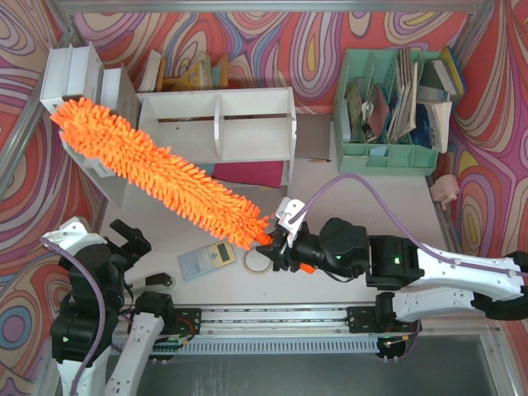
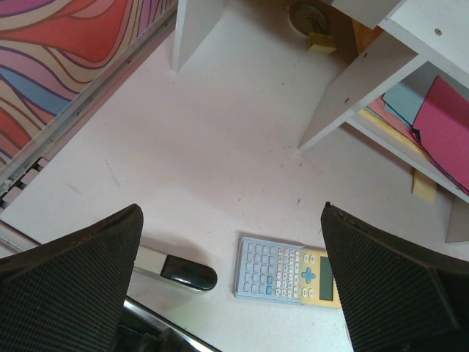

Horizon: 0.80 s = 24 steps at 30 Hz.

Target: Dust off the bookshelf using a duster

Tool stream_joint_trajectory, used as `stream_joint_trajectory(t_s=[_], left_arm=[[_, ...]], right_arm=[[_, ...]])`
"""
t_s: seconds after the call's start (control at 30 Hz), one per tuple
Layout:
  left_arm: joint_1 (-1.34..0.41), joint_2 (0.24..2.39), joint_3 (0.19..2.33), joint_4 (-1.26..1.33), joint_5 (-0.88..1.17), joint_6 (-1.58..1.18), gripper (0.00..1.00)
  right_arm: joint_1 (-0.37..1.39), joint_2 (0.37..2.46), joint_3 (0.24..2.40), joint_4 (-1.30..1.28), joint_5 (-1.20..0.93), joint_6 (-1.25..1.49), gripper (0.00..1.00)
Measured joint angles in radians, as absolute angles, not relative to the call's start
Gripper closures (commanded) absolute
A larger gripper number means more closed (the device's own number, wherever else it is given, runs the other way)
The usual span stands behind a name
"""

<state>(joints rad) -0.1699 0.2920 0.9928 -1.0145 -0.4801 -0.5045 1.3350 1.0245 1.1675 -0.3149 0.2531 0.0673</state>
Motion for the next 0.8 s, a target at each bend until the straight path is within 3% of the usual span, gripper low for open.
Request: stream_joint_trajectory(t_s=[0.47,0.8], left_arm=[[-0.170,0.292,0.993,-1.015,-0.480,-0.505,0.02],[-0.170,0.292,0.993,-1.015,-0.480,-0.505,0.02]], right_arm=[[1.329,1.113,0.945,-0.334,0.236,0.107,1.00],[1.323,1.063,1.048,-0.303,0.269,0.096,1.00]])
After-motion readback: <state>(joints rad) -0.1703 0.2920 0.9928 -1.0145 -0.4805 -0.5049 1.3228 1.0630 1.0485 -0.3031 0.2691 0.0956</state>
